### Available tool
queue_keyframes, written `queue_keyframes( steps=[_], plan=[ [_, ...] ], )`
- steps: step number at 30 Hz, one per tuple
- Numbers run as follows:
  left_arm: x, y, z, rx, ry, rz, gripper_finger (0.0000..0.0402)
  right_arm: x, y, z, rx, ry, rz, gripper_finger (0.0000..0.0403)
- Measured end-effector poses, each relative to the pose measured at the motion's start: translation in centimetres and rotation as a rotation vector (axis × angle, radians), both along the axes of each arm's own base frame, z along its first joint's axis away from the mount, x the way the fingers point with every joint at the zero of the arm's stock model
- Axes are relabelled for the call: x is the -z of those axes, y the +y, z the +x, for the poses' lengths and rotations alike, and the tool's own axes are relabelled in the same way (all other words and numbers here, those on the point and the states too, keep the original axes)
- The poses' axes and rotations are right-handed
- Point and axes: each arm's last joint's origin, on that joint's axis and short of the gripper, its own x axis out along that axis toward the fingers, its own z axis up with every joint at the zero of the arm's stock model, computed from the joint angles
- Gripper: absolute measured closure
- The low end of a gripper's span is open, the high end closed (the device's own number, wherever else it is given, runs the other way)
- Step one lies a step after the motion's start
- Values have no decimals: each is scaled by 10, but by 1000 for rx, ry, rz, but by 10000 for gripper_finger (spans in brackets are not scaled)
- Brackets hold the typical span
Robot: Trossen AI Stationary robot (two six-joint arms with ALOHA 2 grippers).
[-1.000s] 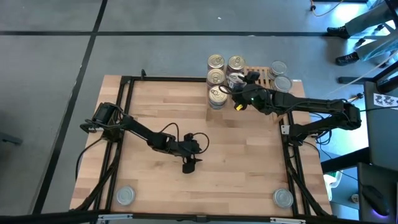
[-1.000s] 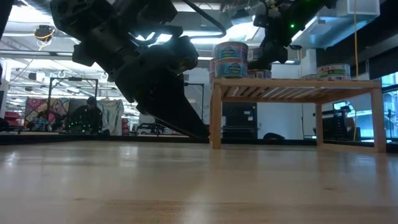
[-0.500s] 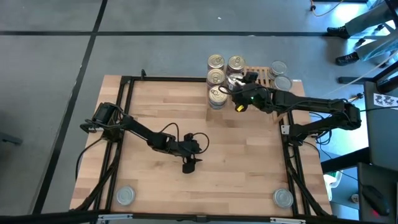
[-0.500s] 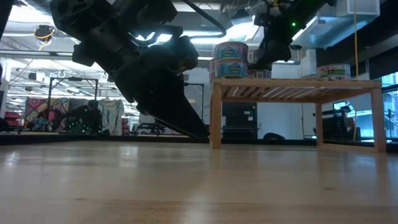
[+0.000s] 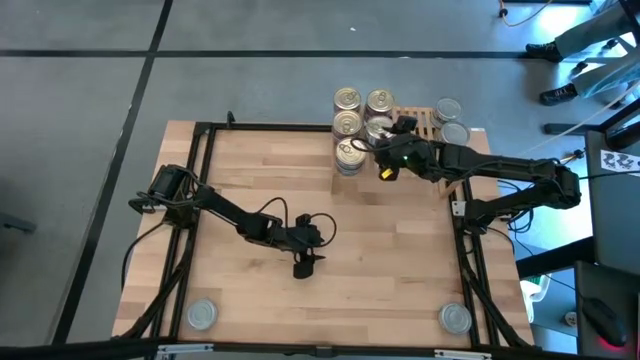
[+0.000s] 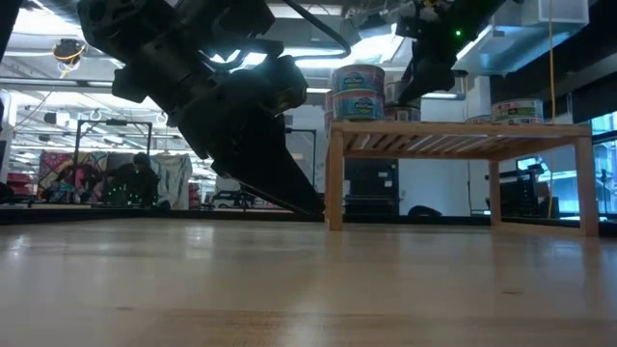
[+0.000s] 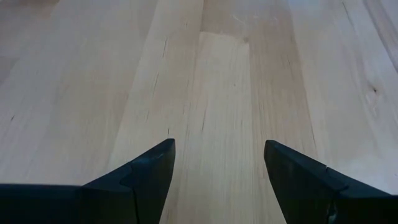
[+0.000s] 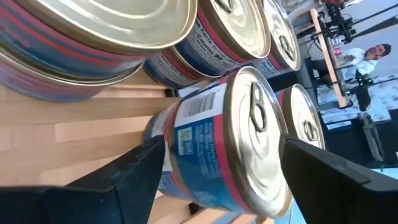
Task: Stack canned seafood by type on shelf
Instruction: Stack the blue-pink tuna can on top of the blue-pink tuna can on the shelf, then put the green tuna can on the shelf
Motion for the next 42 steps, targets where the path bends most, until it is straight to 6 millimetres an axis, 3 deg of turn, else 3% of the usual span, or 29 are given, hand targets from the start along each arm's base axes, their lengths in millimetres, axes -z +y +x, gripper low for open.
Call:
queue_keyframes(
  steps=[14,19,24,28,33,37,42],
  plan=[
    [0,0,0,-3,0,-4,156,-3,4,0,69,-2,-52,95],
    [0,-1,0,0,0,-4,156,-22,47,-3,-1,-16,-24,95],
    [-1,-1,0,0,-8,-7,156,-27,109,-15,-166,-86,255,95],
    [-1,3,1,-29,-9,-25,156,-4,154,-24,-299,-76,530,95],
    [-9,12,9,-7,-107,16,156,50,195,-36,-398,-132,636,95],
    [-19,8,18,52,-136,33,156,88,206,-43,-424,-257,696,95],
    [-31,-32,17,231,28,105,156,121,203,-50,-441,-390,750,95]
  ],
)
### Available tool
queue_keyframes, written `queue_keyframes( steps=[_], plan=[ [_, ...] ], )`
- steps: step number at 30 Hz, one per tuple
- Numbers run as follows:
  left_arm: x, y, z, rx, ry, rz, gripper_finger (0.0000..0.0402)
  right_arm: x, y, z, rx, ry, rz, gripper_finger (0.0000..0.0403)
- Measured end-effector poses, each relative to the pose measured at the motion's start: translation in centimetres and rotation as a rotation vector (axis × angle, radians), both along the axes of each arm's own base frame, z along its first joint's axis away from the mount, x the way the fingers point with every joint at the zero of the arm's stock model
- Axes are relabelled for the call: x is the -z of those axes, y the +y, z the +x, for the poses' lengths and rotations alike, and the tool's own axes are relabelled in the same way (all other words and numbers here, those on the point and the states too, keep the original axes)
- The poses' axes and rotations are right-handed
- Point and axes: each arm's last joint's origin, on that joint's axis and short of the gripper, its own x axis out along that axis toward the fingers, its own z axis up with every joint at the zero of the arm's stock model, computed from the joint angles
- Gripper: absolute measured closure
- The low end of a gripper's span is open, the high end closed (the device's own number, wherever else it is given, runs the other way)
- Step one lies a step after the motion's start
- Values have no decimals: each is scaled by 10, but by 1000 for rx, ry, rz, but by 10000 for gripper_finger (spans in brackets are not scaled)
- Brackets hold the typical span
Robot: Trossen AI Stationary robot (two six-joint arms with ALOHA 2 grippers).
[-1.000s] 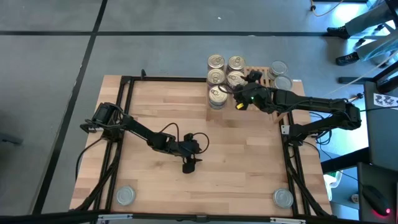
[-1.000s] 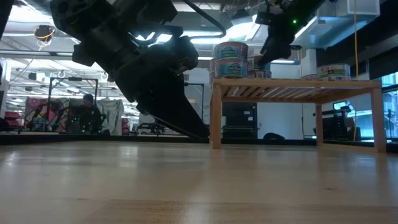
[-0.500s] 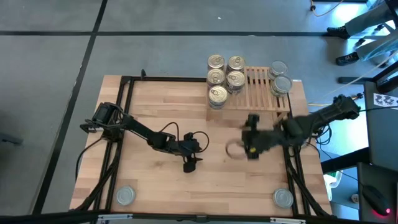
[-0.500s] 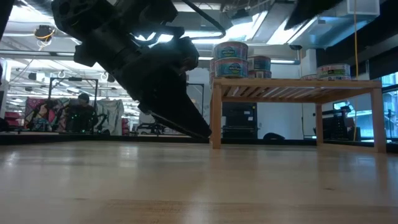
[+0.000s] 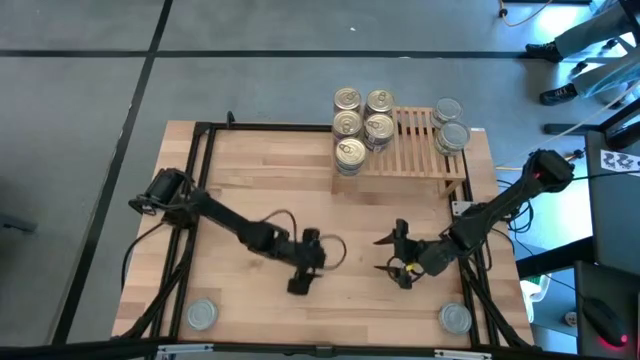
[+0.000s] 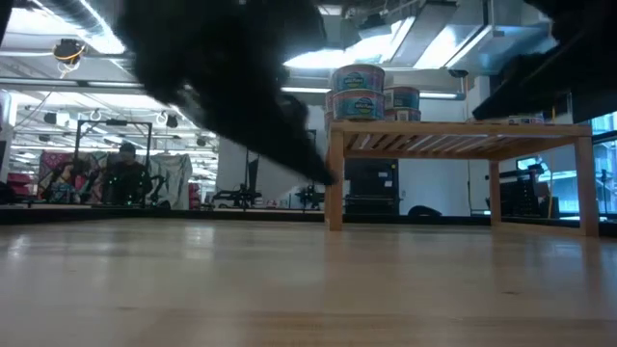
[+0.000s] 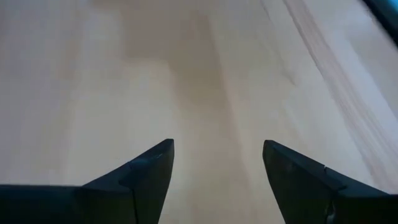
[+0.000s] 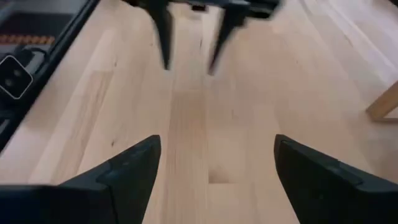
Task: Stack canned seafood by type on shelf
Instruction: Put the green tuna can on the shelf
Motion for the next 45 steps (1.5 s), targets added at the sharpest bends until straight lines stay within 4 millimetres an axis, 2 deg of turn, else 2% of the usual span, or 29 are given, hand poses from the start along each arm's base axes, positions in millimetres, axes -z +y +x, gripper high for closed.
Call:
queue_keyframes(
  steps=[4,7,11,15,18,25,30,40,45],
  plan=[
    [-13,-34,-17,15,295,37,156,15,-4,-2,36,-49,-13,95],
    [-26,-57,-38,-42,502,33,156,17,-6,-2,78,-60,-63,95],
    [-45,-82,-65,-135,692,-35,164,19,-7,-1,127,-74,-109,95],
    [-46,-107,-97,-244,896,-143,188,22,-7,0,168,-77,-146,95],
    [-46,-123,-123,-326,1037,-160,213,26,-6,1,167,-64,-168,95],
    [-56,-154,-165,-519,1113,-228,281,31,-5,2,161,-49,-188,95],
    [-45,-166,-192,-553,1173,-199,320,33,-5,1,118,-17,-177,95],
    [-13,-165,-195,-520,1138,-292,370,33,-4,1,108,-8,-174,95],
    [-13,-151,-172,-471,1048,-280,382,33,-5,1,108,-7,-175,95]
  ],
)
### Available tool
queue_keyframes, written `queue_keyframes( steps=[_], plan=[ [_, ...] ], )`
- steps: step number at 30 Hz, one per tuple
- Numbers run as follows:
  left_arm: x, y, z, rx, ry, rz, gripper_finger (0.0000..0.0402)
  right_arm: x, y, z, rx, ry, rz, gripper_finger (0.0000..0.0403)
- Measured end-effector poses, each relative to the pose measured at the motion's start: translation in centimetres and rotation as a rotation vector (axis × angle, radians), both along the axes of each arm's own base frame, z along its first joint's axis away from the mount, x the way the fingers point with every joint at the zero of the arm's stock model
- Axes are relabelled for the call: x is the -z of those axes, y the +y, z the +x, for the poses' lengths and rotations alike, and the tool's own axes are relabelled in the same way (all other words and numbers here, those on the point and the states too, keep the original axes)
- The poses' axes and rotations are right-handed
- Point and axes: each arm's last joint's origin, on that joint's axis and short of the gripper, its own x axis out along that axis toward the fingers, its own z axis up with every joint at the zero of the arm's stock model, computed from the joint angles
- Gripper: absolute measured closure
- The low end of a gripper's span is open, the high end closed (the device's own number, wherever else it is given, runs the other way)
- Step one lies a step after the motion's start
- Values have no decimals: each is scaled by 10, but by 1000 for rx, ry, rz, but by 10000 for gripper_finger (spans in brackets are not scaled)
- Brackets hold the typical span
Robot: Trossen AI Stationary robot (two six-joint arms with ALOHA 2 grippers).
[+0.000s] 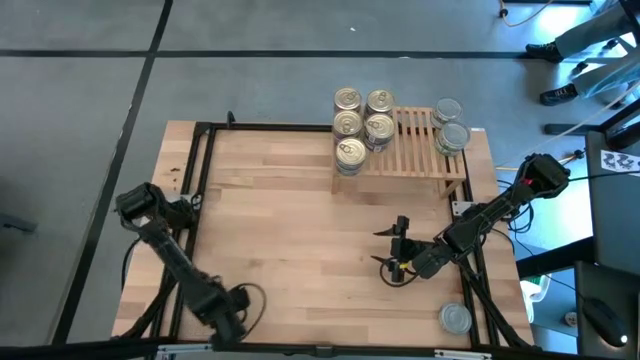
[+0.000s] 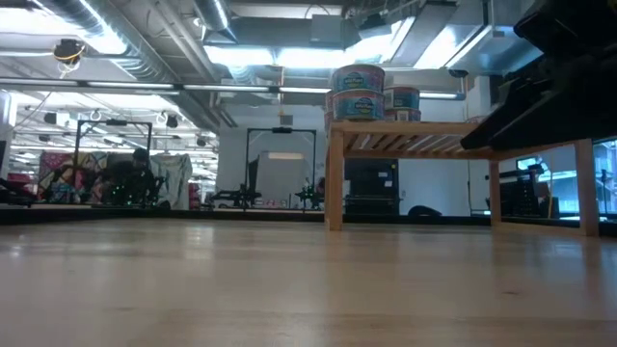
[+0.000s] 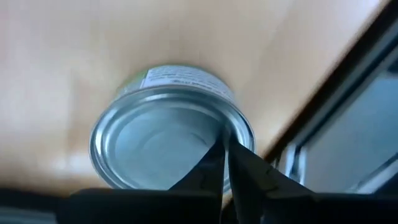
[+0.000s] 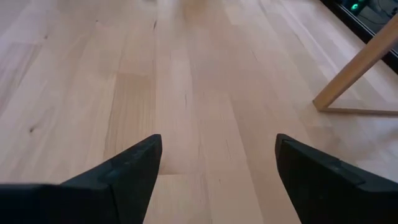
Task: Stack canned seafood by type on shelf
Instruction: Put the green tuna can on the shelf
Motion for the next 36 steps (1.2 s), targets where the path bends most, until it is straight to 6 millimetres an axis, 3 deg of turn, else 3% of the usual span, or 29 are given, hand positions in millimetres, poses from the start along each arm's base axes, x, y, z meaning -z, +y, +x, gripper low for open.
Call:
queue_keyframes(
  steps=[6,15,26,31,36],
  plan=[
    [1,30,37,56,-96,20,389,0,0,0,2,-3,-1,95],
    [0,82,100,236,-395,52,393,0,0,0,-5,-1,-16,95],
    [5,159,159,528,-662,251,400,0,-1,0,-6,6,-26,95],
    [15,181,184,637,-793,313,400,-1,-2,0,41,-16,-64,95],
    [22,193,205,620,-949,366,400,-1,-3,0,49,-20,-88,95]
  ],
)
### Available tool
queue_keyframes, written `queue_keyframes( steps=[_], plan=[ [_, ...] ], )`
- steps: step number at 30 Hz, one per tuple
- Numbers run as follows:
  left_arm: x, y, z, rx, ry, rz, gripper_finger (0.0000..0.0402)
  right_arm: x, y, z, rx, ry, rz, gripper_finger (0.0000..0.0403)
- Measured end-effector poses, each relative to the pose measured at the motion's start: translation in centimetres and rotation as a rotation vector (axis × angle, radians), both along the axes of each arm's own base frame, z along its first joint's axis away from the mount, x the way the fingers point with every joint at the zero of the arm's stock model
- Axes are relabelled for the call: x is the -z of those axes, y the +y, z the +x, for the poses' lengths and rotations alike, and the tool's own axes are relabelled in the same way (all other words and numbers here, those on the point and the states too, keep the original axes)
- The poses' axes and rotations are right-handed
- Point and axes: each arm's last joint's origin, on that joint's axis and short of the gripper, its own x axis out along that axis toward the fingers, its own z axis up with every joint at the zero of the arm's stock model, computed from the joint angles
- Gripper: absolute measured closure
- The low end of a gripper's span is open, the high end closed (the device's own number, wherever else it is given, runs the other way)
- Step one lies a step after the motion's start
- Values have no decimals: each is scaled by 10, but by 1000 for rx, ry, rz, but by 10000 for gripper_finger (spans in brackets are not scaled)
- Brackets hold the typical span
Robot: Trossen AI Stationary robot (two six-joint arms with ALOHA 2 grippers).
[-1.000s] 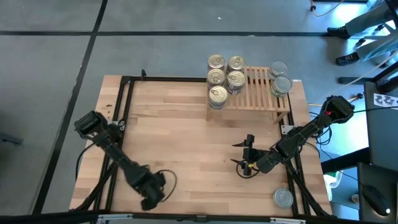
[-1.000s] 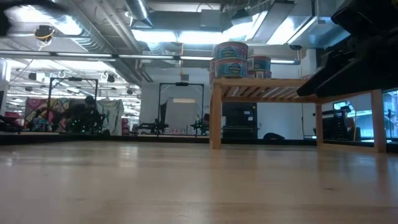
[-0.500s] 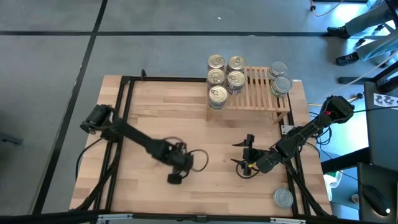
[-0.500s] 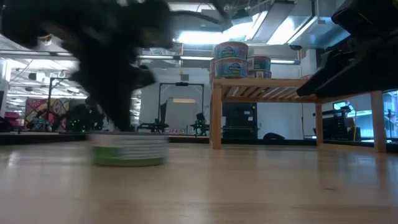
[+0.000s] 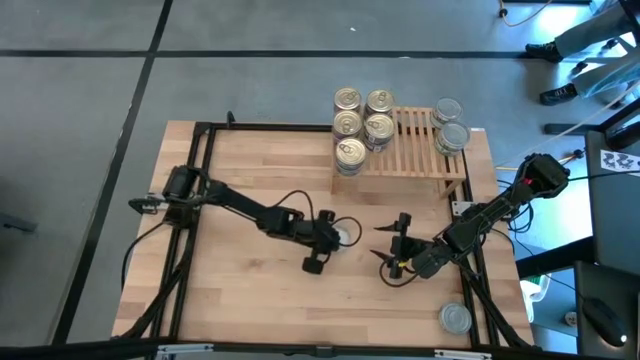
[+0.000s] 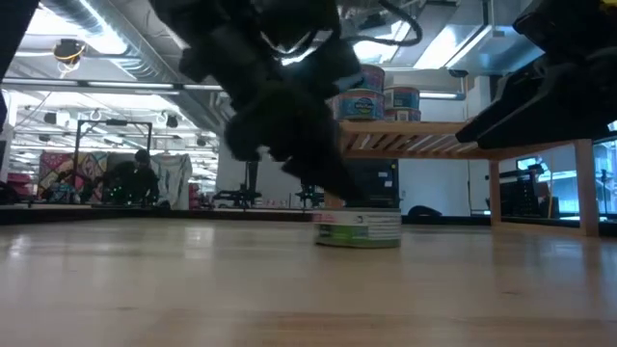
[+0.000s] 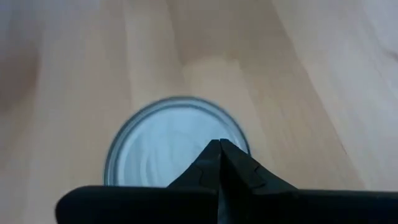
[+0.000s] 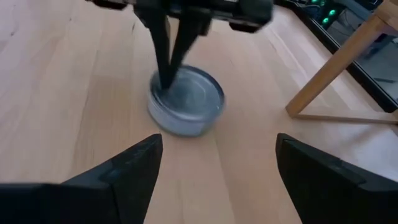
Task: Stack canned seafood by type on shelf
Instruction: Put the green tuna can on the shelf
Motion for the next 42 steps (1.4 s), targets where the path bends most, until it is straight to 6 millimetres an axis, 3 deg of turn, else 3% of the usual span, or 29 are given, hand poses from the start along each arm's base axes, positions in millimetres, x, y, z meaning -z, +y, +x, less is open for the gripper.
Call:
queue_keyframes(
  steps=[6,10,14,18,22,27,35,42],
  plan=[
    [-26,8,9,-26,-116,-31,371,-1,0,0,15,-10,-8,95],
    [-48,9,4,-52,-119,-54,308,-1,0,0,15,-11,-7,95],
    [-51,11,2,-58,-110,-69,236,-1,0,0,15,-17,-3,95],
    [-38,19,3,-71,-82,-63,186,-2,0,1,14,-25,0,95],
    [-22,28,5,-65,-57,-69,167,-2,1,1,14,-31,8,95],
    [-6,37,5,-7,-48,-139,165,-3,1,2,9,-42,23,95],
    [19,52,-13,-34,-89,-145,164,-5,2,4,-27,-49,66,95],
    [42,60,-27,-87,-168,-200,164,7,1,24,-127,18,43,95]
  ],
)
